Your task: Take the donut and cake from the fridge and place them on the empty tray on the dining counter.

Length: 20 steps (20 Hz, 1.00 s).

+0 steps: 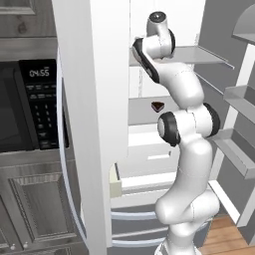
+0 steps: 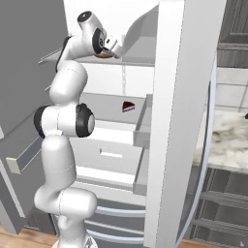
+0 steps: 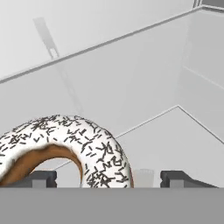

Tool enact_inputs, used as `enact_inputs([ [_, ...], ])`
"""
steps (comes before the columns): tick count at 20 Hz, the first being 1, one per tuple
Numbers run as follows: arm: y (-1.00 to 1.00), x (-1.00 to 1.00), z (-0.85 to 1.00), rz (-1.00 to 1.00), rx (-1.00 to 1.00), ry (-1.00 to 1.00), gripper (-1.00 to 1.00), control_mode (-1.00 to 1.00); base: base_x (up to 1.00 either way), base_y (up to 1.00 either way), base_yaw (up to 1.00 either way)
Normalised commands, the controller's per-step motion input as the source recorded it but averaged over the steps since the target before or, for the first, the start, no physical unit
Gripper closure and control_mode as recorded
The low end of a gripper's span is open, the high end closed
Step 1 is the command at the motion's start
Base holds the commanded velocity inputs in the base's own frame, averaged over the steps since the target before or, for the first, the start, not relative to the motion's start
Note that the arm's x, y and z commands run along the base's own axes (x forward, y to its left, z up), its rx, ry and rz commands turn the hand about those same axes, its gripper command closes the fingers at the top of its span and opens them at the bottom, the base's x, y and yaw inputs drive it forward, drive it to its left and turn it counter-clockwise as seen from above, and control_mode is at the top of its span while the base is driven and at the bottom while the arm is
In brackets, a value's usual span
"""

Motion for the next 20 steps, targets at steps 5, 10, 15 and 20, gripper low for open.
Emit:
enact_inputs([
  [5, -0.37, 0.59, -1.0, -0.21, 0.0, 0.48, 1.0, -1.0, 0.0, 0.0, 0.0],
  [10, -0.08, 0.61, -1.0, -0.19, -0.01, 0.53, 1.0, -1.0, 0.0, 0.0, 0.0],
  [15, 0.0, 0.05, -0.48, -0.04, 0.23, 0.48, 1.0, -1.0, 0.0, 0.0, 0.0],
  [20, 0.34, 0.0, 0.14, 0.0, 0.21, 0.48, 1.0, -1.0, 0.0, 0.0, 0.0],
])
